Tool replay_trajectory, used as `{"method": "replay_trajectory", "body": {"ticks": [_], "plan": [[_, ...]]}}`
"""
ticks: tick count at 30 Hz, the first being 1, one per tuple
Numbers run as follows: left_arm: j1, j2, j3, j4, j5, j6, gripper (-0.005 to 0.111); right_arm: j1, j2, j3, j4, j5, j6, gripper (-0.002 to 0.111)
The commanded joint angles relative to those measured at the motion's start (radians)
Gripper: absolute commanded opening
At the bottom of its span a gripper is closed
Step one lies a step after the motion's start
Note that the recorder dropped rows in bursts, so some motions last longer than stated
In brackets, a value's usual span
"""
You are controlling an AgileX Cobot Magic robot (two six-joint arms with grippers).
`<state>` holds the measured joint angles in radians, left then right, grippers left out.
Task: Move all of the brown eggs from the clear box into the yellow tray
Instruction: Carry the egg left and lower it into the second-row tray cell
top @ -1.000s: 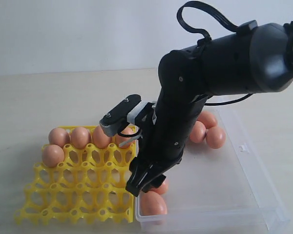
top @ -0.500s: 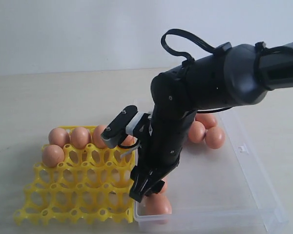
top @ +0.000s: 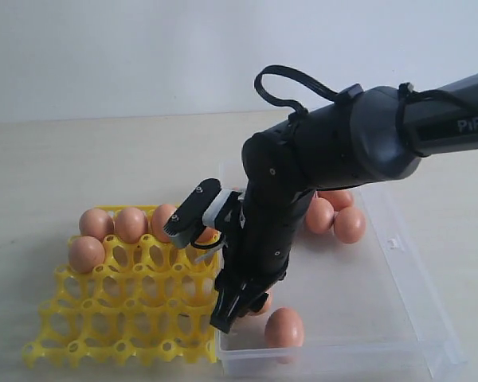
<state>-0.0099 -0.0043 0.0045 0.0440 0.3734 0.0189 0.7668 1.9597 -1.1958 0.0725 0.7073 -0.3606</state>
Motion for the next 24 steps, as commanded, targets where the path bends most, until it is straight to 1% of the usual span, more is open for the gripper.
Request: {"method": "replay_trajectory", "body": {"ticks": [1, 2, 5, 8, 9, 11, 12, 13, 14, 16, 18, 21, 24], "plan": [[0.003, 0.004, -0.005, 0.003, -0.001, 0.003, 0.0, -0.023, -0.14, 0.003, -0.011, 0.009, 0.005, 0.0], [0.003, 0.004, -0.005, 0.003, -0.001, 0.003, 0.0, -0.029, -0.192, 0.007, 0.0, -0.05, 0.025, 0.0], [0.003, 0.004, -0.005, 0.003, -0.001, 0.003, 0.0, -0.034, -0.352, 0.099, 0.165, -0.513, 0.027, 0.0], [0.003, 0.004, -0.005, 0.003, -0.001, 0.003, 0.0, 0.0, -0.339, 0.211, 0.15, -0.786, 0.056, 0.0], [0.003, 0.004, -0.005, 0.003, -0.001, 0.003, 0.0, 0.01, -0.324, 0.235, 0.117, -0.851, 0.105, 0.0], [0.003, 0.004, -0.005, 0.003, -0.001, 0.003, 0.0, 0.026, -0.283, 0.275, 0.003, -0.987, 0.265, 0.0], [0.003, 0.004, -0.005, 0.003, -0.001, 0.003, 0.0, 0.035, -0.238, 0.292, -0.141, -1.123, 0.488, 0.0], [0.003, 0.004, -0.005, 0.003, -0.001, 0.003, 0.0, 0.035, -0.211, 0.294, -0.23, -1.188, 0.593, 0.0], [0.003, 0.004, -0.005, 0.003, -0.001, 0.003, 0.0, 0.035, -0.15, 0.292, -0.339, -1.298, 0.729, 0.0], [0.003, 0.004, -0.005, 0.003, -0.001, 0.003, 0.0, 0.035, -0.071, 0.285, -0.367, -1.399, 0.782, 0.0], [0.003, 0.004, -0.005, 0.003, -0.001, 0.003, 0.0, 0.035, -0.026, 0.271, -0.367, -1.398, 0.82, 0.0], [0.003, 0.004, -0.005, 0.003, -0.001, 0.003, 0.0, 0.035, 0.032, 0.251, -0.439, -1.42, 0.904, 0.0], [0.003, 0.004, -0.005, 0.003, -0.001, 0.003, 0.0, 0.035, 0.067, 0.223, -0.469, -1.42, 0.938, 0.0]]}}
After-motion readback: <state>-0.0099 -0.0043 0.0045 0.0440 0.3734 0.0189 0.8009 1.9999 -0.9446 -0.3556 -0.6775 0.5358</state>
